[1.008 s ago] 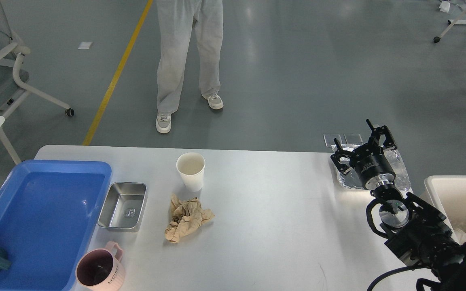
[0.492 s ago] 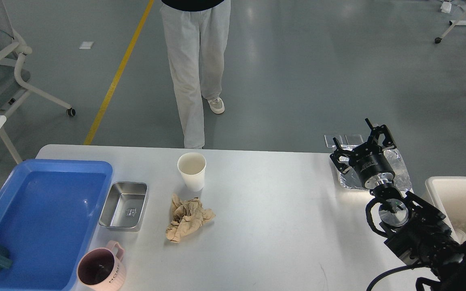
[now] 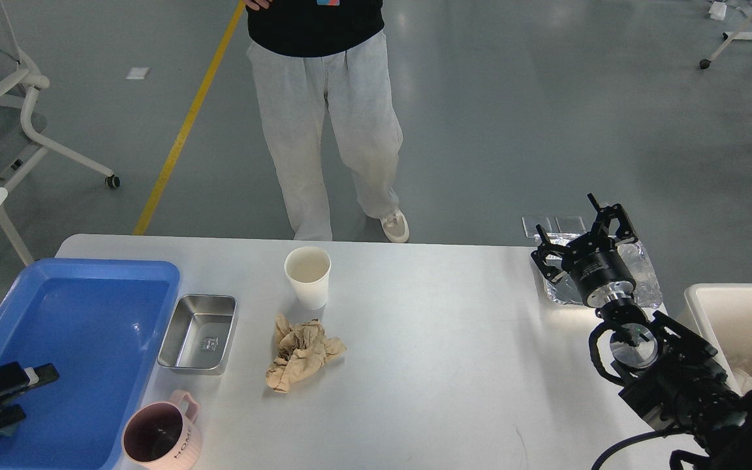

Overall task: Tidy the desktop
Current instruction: 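Reach the left gripper toward the pink mug near the robot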

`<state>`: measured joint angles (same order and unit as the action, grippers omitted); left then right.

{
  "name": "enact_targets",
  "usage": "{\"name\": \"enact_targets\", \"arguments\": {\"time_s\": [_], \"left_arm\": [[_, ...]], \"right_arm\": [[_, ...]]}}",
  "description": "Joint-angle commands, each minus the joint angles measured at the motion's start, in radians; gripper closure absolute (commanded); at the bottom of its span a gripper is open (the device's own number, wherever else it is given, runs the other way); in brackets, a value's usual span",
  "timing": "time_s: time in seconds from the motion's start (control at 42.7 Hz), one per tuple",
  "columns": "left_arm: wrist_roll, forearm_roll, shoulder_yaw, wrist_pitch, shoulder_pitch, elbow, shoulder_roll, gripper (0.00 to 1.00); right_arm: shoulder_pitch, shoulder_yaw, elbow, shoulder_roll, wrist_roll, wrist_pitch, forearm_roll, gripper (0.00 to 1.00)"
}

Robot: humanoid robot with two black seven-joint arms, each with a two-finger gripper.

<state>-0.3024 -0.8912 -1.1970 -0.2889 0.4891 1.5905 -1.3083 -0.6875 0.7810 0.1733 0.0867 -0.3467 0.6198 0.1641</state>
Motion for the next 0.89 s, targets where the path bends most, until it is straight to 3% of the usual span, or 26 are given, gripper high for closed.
{"name": "enact_targets", "arguments": {"time_s": [0.0, 0.164, 0.305, 0.633, 0.867], "left_arm": [[0.003, 0.0, 0.004, 0.019, 0.071, 0.025, -0.009, 0.05], [0.019, -0.002, 0.008, 0.076, 0.117, 0.026, -0.008, 0.05], [0.088, 0.0, 0.007, 0.126, 0.108, 0.025, -0.003, 0.05], [0.167, -0.015, 0.005, 0.149, 0.071, 0.023, -0.008, 0.06], [0.157, -0.063, 0.007, 0.1, 0.057, 0.025, -0.012, 0.05]], "right_arm": [[0.002, -0.002, 0.0, -0.001, 0.0, 0.0, 0.0, 0.0], [0.009, -0.002, 0.0, -0.001, 0.0, 0.0, 0.0, 0.0], [0.014, -0.002, 0.002, -0.005, 0.0, 0.0, 0.0, 0.0], [0.011, -0.003, 0.003, -0.027, -0.001, 0.0, -0.001, 0.0], [0.011, -0.003, 0.003, -0.035, -0.001, -0.002, -0.001, 0.0]]}}
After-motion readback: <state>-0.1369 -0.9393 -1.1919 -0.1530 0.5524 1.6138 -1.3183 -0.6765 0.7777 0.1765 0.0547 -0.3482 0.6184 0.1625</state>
